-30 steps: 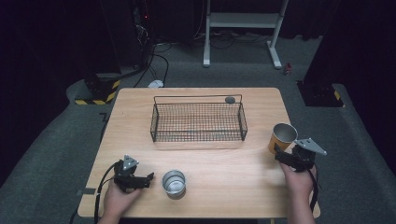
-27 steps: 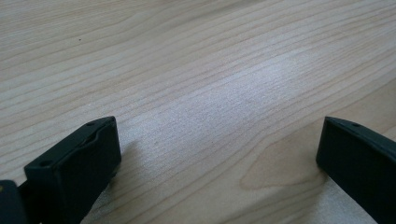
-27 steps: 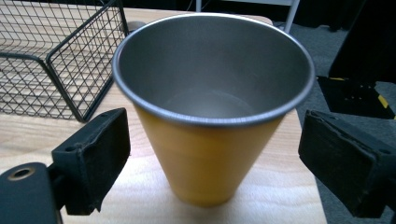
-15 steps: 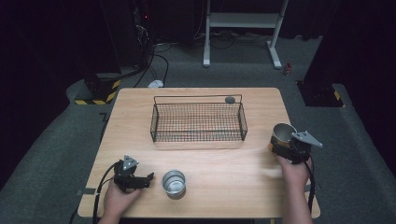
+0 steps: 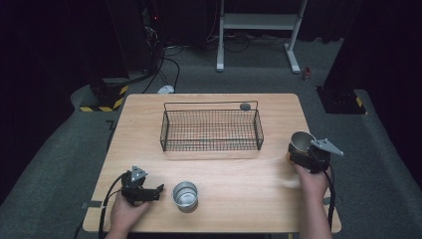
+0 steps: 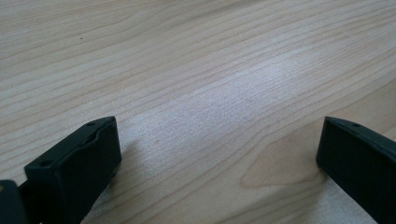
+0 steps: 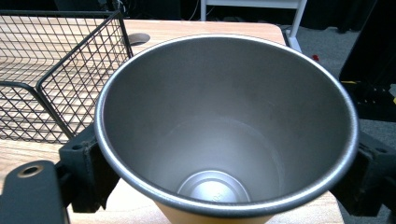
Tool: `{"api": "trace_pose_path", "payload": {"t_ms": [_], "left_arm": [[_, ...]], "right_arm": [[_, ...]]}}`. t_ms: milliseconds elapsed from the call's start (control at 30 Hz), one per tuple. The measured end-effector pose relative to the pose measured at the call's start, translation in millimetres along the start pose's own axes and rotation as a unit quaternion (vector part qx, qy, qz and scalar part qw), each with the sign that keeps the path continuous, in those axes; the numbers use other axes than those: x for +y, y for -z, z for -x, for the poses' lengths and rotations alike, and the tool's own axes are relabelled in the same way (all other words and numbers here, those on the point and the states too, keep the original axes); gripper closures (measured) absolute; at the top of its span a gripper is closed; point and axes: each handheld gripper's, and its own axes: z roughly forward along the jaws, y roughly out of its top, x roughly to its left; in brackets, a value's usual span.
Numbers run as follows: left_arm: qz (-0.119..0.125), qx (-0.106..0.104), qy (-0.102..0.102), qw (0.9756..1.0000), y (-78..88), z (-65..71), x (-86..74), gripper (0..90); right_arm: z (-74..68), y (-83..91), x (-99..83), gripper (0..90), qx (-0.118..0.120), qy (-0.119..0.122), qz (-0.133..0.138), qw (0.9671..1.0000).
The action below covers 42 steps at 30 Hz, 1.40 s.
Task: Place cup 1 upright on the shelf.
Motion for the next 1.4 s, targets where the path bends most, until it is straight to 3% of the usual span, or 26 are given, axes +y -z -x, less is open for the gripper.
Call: {"api": "trace_pose_path", "payload": {"t_ms": [933,1400], "left_arm": [[-0.001,0.001,0.000,1.0000,0.1,0.0,0.1,0.4],[-0.001,0.002,0.000,1.0000,0.1,0.0,0.1,0.4]], "right_arm": [[-4.1,7.8,3.1,13.9,-0.002,0.017,0.012,0.9998],[-11.9,16.4,5.0,13.9,0.011,0.026,0.018,0.9994]]}}
